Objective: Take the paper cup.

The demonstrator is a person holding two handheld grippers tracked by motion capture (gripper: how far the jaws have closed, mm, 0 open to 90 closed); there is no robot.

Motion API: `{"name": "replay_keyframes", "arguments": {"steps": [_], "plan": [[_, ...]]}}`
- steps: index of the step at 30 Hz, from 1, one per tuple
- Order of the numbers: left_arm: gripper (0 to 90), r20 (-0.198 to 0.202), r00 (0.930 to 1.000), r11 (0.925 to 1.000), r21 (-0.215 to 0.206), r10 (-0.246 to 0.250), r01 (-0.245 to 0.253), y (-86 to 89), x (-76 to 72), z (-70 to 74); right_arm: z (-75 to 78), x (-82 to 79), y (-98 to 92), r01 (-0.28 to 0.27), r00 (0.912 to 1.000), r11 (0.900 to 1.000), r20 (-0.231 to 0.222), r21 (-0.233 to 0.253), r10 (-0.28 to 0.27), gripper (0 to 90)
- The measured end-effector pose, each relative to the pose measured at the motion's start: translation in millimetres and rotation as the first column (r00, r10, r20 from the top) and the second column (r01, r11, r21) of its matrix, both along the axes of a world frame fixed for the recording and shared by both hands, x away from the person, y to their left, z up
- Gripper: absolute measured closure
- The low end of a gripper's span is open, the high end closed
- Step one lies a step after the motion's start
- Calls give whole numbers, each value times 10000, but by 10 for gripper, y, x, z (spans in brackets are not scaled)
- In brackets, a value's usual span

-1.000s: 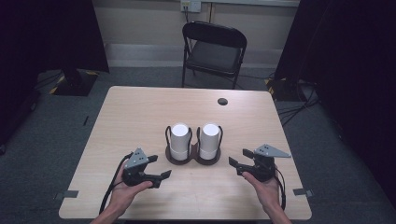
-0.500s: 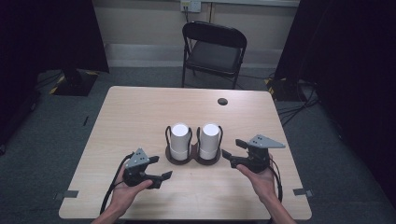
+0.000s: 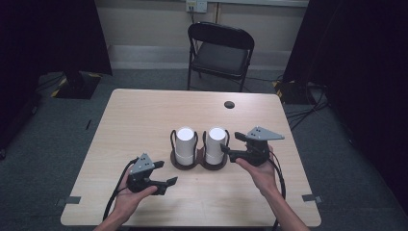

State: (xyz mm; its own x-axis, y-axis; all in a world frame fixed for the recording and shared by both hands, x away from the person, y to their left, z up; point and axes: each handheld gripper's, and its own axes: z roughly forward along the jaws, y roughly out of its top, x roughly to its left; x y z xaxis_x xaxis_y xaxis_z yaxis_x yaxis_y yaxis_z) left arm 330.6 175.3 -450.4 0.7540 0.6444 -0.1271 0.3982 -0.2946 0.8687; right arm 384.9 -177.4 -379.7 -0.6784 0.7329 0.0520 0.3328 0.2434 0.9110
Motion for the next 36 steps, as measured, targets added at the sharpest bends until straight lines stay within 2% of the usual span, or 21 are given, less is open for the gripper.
{"name": "replay_keyframes", "arguments": {"steps": [4,11,17,36], "plan": [[205,21,10000,10000,79,-21,21,3,3,-3,45,117,64,-79,9998,10000,157,14,78,280],[206,58,10000,9999,98,40,-40,14,3,-1,75,214,165,-259,9994,9996,245,-128,262,280],[213,66,10000,9999,105,32,-32,10,2,-4,64,317,284,-424,9988,9991,246,-33,425,279],[215,96,9999,9999,74,103,-103,24,3,-6,-127,468,398,-520,9986,9979,-103,-376,516,270]]}}
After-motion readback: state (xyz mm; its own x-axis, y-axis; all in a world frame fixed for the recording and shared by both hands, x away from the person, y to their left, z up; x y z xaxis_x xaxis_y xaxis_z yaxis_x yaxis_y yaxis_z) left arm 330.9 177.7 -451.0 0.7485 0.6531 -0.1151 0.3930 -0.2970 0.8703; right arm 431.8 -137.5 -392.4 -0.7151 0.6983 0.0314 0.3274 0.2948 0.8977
